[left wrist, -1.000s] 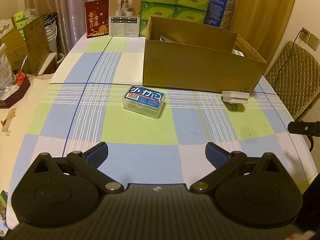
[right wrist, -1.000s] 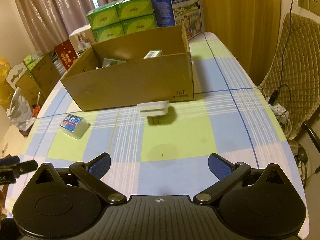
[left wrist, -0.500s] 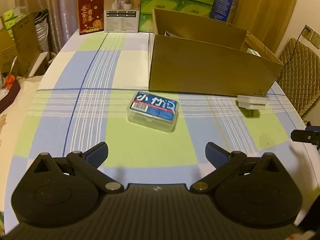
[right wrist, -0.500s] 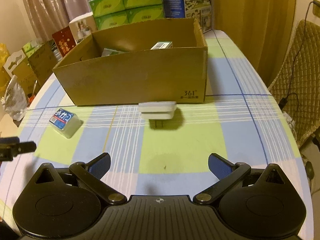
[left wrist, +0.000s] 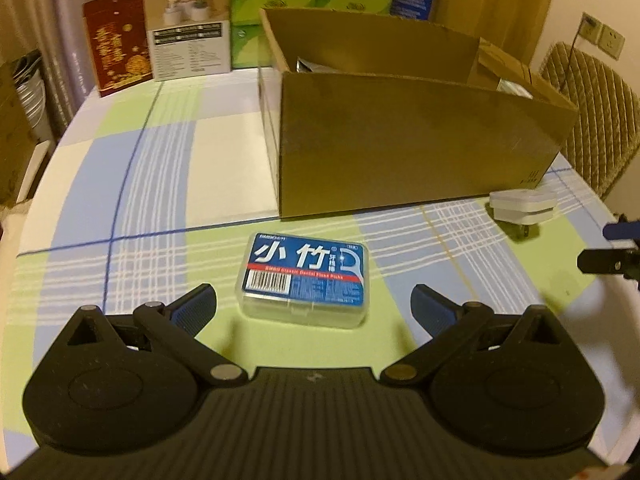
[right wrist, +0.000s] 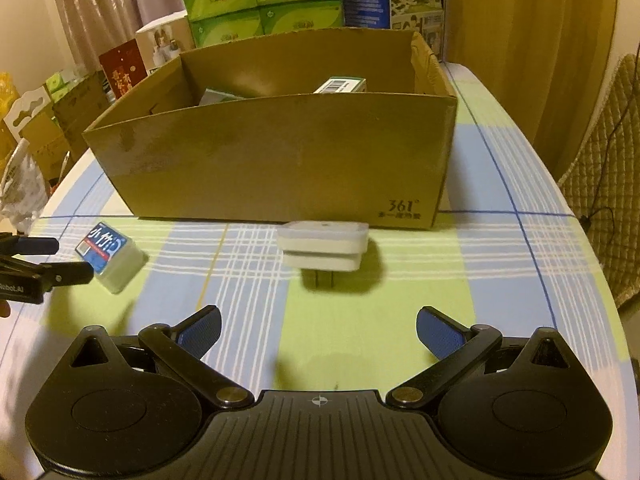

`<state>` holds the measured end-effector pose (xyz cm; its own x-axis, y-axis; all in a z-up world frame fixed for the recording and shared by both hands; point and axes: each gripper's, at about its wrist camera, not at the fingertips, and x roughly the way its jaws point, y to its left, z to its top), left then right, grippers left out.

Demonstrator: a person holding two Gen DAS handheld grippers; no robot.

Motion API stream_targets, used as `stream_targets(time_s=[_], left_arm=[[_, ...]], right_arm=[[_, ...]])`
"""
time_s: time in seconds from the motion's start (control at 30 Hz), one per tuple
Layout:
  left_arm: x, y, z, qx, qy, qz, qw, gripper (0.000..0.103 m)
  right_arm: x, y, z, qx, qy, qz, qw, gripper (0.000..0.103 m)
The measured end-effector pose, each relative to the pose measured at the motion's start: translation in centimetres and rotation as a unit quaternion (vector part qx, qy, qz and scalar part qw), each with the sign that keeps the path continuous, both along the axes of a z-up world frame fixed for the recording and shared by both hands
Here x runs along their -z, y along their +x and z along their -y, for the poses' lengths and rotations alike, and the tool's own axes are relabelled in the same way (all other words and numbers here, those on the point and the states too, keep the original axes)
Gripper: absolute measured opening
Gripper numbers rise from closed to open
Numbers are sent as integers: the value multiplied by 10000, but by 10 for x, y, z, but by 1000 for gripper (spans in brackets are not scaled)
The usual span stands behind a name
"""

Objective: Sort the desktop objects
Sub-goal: 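Grasp the blue floss box with the left tool while the right tool grasps the white plug device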

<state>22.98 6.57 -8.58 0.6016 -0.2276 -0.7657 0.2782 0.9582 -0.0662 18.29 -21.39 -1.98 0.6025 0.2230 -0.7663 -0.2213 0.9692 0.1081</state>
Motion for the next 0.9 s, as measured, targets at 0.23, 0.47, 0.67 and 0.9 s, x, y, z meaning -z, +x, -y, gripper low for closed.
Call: stream_targets(time_s=[0.23,0.47,0.67,0.9], left_arm=[[19,18,8,90,107,-97,9999,101],[28,29,14,126,148,-177,9997,97],[32,34,16,105,131,-164,9997,92],[33,37,17,146,120,-90,9998,85]], right_arm=[[12,28,-4,6,-5,32,10000,101],[23,55,-9,29,-33,16,10000,101],[32,70,-12,90,-82,-10,9999,101],[36,76,-15,88,-99,20,9999,97]])
